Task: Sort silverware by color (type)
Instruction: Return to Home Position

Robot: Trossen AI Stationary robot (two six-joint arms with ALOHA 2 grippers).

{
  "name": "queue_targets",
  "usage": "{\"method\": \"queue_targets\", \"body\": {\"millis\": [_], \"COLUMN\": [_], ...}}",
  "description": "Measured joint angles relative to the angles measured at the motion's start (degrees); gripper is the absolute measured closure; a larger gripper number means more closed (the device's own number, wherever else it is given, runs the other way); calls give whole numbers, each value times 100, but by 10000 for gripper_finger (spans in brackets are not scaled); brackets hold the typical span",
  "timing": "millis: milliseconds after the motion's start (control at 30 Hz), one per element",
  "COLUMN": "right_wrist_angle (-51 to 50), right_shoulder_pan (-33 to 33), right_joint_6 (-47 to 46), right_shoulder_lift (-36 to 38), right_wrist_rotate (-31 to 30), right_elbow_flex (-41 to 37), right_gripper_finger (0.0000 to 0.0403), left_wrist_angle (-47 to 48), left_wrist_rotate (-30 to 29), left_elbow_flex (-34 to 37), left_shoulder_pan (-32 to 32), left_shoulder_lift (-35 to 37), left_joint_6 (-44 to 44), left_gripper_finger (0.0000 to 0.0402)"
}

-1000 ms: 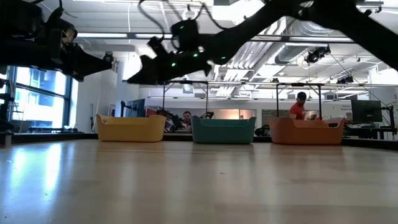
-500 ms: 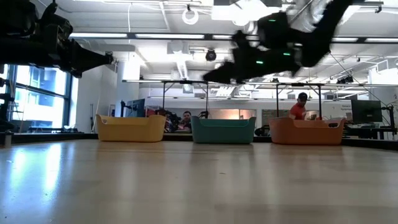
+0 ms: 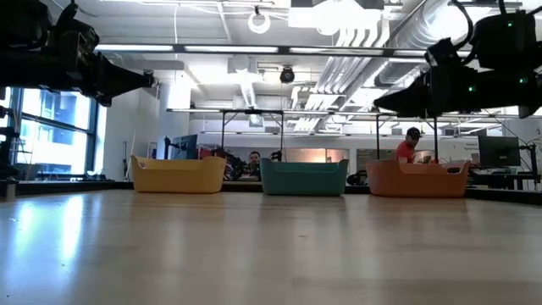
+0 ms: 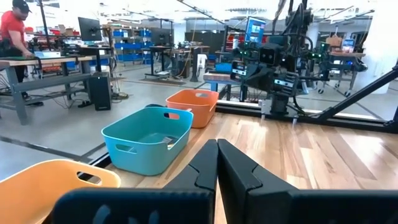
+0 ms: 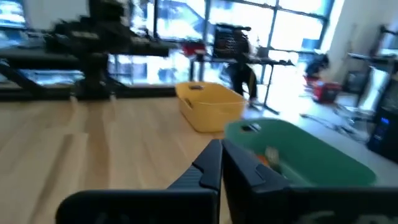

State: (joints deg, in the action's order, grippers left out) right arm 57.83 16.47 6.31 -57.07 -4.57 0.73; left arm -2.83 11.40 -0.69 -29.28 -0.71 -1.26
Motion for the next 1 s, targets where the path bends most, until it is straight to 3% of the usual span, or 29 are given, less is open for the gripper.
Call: {"method": "queue_targets", "body": {"millis": [200, 433, 833, 1000], "right_wrist_angle": [-1270, -2166, -2451, -2585], "right_shoulder_pan": [2, 4, 119, 350], "right_joint_6": [4, -130, -309, -239], "right_shoulder_lift": [991, 1549, 2006, 2394], "right_wrist_rotate": [-451, -753, -367, -489], "right_elbow_flex": [-17, -17, -20, -20], "right_gripper_finger": [403, 403, 403, 403], "left_wrist_angle": [18, 22, 22, 24], "left_wrist_rotate": [-11, -11, -7, -3], "left_elbow_flex": [0, 0, 0, 0], "left_shoulder_pan": [4, 4, 4, 4], "left_shoulder_lift": [2, 2, 2, -2], "left_joint_6": [-65, -61, -56, -9], "left_gripper_finger": [402, 402, 402, 402]}}
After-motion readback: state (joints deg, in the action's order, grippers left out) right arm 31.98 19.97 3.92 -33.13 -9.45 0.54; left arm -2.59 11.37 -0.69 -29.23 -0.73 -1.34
